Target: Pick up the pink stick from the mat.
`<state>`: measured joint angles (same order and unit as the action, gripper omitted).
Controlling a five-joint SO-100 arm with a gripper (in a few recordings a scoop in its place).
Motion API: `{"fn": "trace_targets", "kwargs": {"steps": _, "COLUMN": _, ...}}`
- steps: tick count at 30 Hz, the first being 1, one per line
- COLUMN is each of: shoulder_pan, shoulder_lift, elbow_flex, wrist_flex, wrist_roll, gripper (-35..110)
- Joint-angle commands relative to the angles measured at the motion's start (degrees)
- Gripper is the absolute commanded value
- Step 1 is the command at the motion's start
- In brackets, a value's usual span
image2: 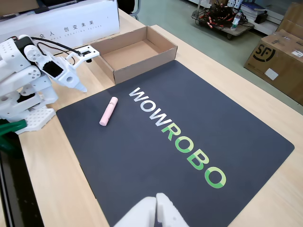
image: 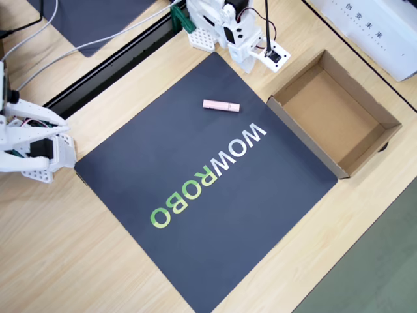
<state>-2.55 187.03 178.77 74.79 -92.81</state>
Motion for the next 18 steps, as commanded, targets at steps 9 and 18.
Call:
{"fn": "trace_targets", "kwargs": {"steps": 9, "shoulder_pan": 0.09, "shoulder_lift": -4.22, "elbow_flex": -2.46, "wrist_flex": -0.53, "wrist_roll": -0.26, "gripper": 0}}
{"fn": "trace_targets", "kwargs": {"steps": 18, "shoulder_pan": 4.48, "shoulder_lift": -17.84, "elbow_flex": -12.57, "wrist_flex": -5.71, "wrist_roll": 0.7, "gripper": 0}}
